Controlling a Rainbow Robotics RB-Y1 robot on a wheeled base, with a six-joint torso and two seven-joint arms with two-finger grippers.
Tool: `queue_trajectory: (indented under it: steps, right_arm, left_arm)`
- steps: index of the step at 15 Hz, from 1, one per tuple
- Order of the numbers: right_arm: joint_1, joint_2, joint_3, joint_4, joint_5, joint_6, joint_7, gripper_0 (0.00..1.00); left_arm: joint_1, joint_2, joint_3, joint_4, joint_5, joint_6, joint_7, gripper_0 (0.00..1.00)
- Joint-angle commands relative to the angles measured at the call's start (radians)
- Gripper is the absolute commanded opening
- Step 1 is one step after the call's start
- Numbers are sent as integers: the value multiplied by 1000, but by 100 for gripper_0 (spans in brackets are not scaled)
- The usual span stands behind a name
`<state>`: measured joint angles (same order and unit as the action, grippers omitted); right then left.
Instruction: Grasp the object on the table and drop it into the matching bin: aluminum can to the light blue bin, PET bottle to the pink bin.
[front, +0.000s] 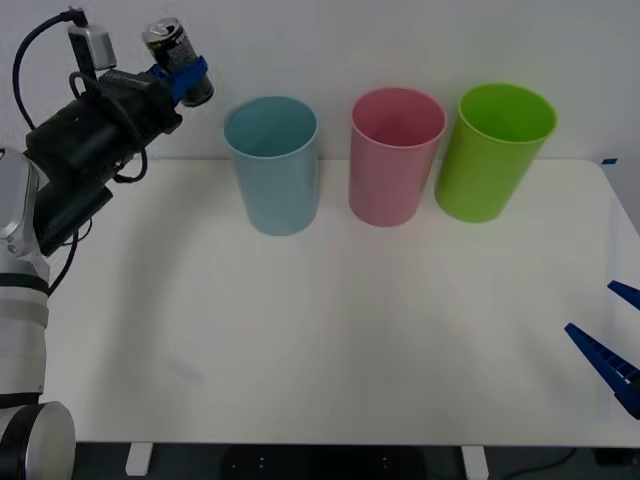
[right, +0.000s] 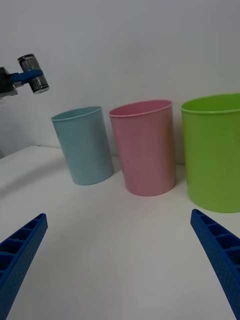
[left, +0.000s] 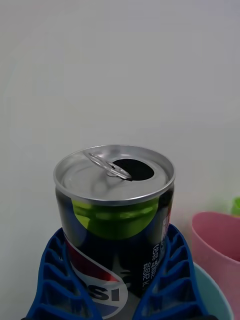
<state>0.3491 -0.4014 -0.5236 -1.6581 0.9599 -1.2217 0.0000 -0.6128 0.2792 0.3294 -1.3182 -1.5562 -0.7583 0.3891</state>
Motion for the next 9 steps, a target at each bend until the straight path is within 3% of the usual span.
queue_trajectory:
  steps: [1,9]
  right_arm:
    - [0,0,0,0,0,0,0,100]
    - [0,0,0,0,0,0,0,100]
  left_arm:
    - [-70,0,-12,82,-59,-38,2,0]
    - [-234,-5,-82,269,-111,-38,-6,0]
